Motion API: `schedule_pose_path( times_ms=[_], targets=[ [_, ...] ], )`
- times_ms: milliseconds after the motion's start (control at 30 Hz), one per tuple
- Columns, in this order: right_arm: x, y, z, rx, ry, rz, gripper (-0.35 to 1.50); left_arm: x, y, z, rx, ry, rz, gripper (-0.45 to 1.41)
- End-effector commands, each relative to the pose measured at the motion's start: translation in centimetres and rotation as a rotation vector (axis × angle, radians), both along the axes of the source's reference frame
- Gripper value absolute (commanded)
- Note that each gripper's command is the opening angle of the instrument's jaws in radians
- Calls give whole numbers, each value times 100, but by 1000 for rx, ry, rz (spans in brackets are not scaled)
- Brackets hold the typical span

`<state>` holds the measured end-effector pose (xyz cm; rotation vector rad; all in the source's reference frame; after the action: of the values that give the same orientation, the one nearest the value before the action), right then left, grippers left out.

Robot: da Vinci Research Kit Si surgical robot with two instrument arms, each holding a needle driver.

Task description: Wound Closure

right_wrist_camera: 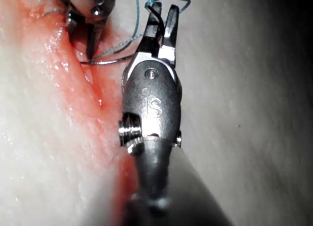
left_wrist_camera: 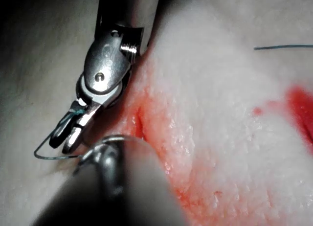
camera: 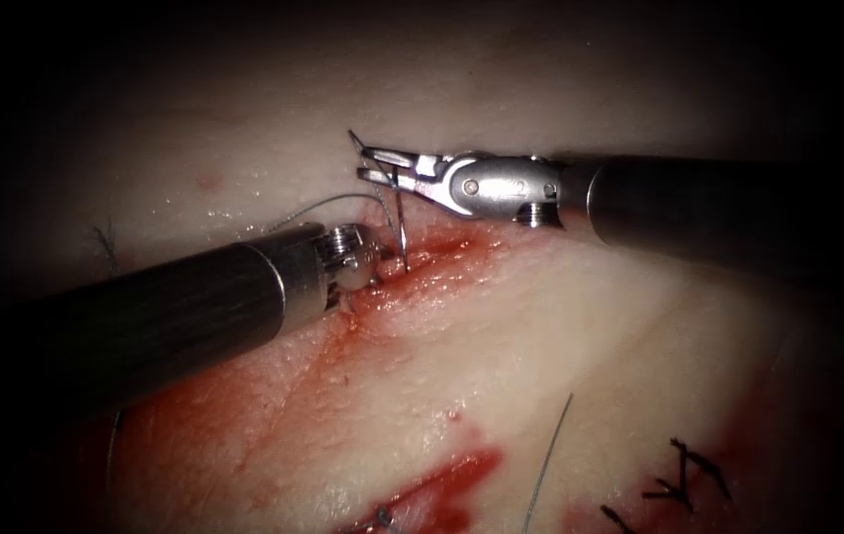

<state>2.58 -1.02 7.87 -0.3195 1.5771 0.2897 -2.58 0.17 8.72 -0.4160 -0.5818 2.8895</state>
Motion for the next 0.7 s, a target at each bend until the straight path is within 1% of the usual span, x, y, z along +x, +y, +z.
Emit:
schedule_pose_path(
  times_ms=[33,167,433,533,600,633,700],
  targets=[
    [10,-3,4,2,4,-1,-35,-5,9,3,-5,-7,-4,79],
    [11,-12,1,25,7,6,-35,-4,16,-3,-23,-14,-18,78],
    [18,-19,-4,55,15,29,-35,-3,21,-10,-66,-38,-57,78],
    [18,-17,-3,61,16,29,-35,-2,24,-19,-93,-44,-81,76],
    [14,-13,-3,76,19,13,-35,-2,30,-40,-143,-58,-134,76],
    [14,-13,-3,76,19,13,-35,-2,30,-40,-143,-58,-134,76],
    [10,-11,-2,78,18,7,-35,-4,32,-57,-180,-67,-145,74]
  ],
)
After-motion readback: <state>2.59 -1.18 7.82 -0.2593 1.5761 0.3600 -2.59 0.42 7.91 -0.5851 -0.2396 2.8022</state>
